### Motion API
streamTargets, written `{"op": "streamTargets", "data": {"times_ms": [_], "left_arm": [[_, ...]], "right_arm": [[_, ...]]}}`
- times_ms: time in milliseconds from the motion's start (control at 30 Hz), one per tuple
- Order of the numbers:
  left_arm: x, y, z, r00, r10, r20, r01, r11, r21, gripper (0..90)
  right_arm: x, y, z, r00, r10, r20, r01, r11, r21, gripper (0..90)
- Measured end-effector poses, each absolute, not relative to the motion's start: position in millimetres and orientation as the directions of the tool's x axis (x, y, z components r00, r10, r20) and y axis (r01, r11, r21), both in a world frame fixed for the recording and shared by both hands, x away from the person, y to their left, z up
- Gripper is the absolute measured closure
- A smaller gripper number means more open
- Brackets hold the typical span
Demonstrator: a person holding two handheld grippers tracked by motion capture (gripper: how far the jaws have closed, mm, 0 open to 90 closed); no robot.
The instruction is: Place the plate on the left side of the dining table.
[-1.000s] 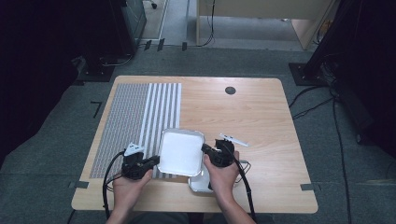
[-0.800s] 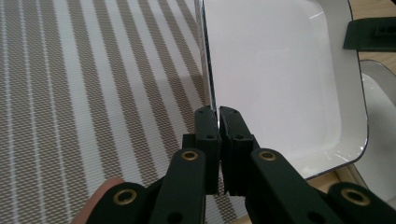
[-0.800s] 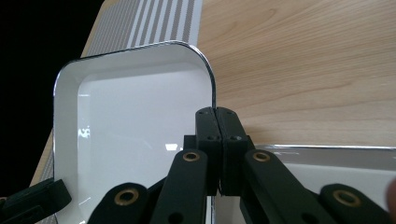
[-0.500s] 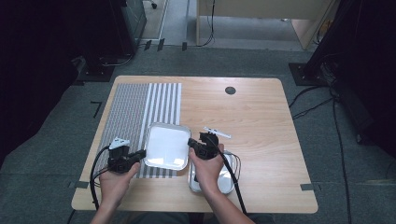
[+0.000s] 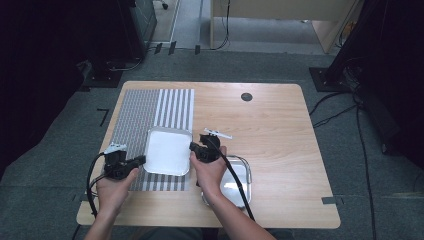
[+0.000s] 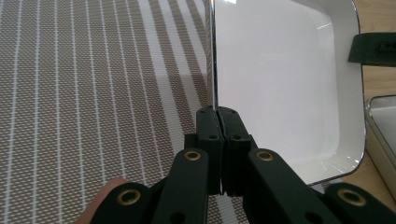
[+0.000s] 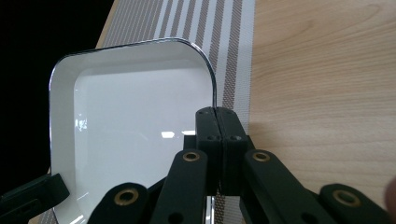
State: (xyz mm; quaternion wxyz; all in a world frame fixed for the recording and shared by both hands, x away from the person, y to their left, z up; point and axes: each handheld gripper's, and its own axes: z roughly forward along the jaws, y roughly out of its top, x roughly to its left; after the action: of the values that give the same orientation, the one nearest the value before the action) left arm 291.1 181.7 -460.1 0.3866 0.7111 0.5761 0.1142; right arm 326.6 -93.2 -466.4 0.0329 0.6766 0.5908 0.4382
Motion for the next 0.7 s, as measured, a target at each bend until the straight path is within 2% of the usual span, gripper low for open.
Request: {"op": "streamTargets", "data": {"times_ms": [700], "left_arm": [[335.1, 210.1, -467.3, 0.228, 0.936, -0.268, 0.748, 0.007, 0.664, 90.0]], "right_arm": [[380.2, -52.1, -475.0, -0.063, 0.837, 0.543, 0.788, -0.292, 0.542, 90.0]]}}
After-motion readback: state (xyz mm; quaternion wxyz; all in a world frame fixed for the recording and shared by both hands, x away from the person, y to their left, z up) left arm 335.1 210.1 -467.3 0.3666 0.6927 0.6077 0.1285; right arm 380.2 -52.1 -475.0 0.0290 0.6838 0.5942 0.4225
